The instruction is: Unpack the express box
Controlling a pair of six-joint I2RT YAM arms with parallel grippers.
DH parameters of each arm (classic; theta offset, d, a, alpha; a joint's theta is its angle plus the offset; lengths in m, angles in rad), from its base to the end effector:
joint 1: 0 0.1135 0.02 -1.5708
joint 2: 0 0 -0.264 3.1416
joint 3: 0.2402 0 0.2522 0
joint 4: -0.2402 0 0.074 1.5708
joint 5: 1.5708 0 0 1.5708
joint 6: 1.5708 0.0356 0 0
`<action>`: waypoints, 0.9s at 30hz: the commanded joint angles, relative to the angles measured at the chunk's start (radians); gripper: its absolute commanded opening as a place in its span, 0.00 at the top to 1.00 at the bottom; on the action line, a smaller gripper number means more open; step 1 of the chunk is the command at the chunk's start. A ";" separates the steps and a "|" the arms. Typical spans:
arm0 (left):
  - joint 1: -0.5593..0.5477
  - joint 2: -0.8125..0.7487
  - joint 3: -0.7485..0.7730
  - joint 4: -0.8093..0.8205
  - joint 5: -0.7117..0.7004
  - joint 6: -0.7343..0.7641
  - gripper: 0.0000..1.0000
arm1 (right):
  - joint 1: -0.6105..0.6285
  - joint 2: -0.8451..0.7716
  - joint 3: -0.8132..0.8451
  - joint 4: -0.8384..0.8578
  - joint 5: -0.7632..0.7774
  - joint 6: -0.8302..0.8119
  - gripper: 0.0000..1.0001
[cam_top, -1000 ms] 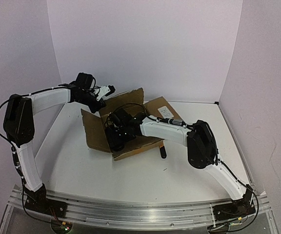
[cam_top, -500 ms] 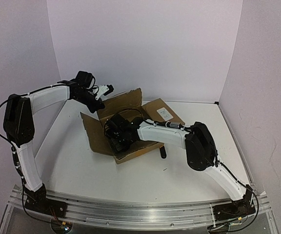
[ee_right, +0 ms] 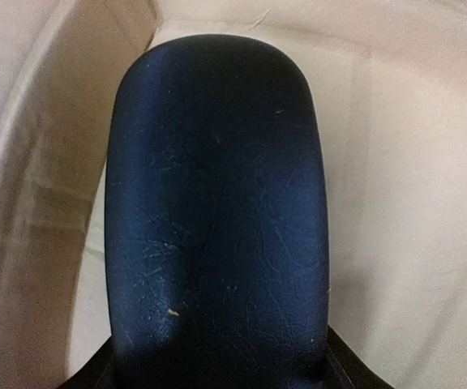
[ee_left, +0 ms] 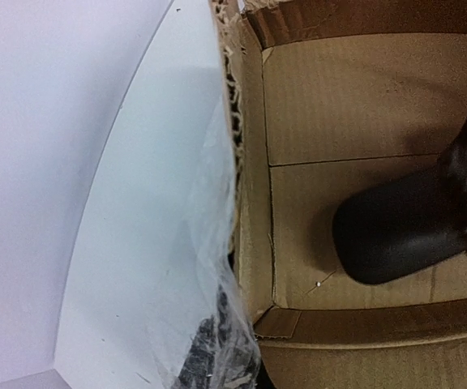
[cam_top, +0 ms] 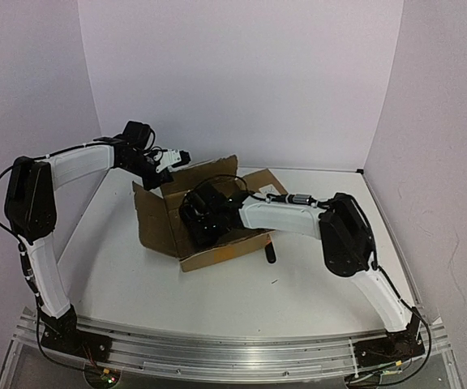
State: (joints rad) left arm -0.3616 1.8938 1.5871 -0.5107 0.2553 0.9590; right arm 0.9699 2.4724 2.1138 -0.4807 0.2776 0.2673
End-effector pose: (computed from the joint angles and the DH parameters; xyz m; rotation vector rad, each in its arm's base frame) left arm 0.3987 -0.1604 0.2680 1.5365 1.7838 -0.0147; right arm 0.3189 0.4480 0.1669 -0.6995 2.2787 0.2577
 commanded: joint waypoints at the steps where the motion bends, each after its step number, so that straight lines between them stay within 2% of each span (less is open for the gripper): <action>1: 0.025 -0.012 0.021 0.043 0.044 0.176 1.00 | -0.038 -0.284 -0.156 0.305 -0.007 0.105 0.84; 7: 0.033 0.023 0.062 0.045 0.049 0.173 1.00 | -0.053 -0.408 -0.259 0.326 0.026 0.118 0.85; 11: 0.032 0.030 0.044 0.089 0.068 0.169 1.00 | -0.080 -0.548 -0.384 0.326 0.109 0.138 0.87; 15: 0.032 0.051 0.053 0.074 0.152 0.222 1.00 | -0.169 -0.712 -0.564 0.313 0.201 0.166 0.88; 18: 0.031 0.070 0.082 0.038 0.220 0.256 1.00 | -0.263 -0.797 -0.648 0.246 0.211 0.161 0.88; 21: 0.032 0.101 0.126 0.016 0.225 0.264 1.00 | -0.385 -0.849 -0.752 0.182 0.133 0.164 0.87; 25: 0.031 0.128 0.166 -0.029 0.235 0.293 1.00 | -0.571 -0.871 -0.897 0.171 -0.086 0.175 0.88; 27: 0.031 0.137 0.172 -0.031 0.236 0.306 1.00 | -0.626 -0.864 -0.946 0.162 -0.109 0.133 0.87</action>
State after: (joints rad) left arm -0.3290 2.0186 1.6982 -0.5128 0.4373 1.2254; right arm 0.4285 1.6191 1.2549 -0.2692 0.3078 0.4286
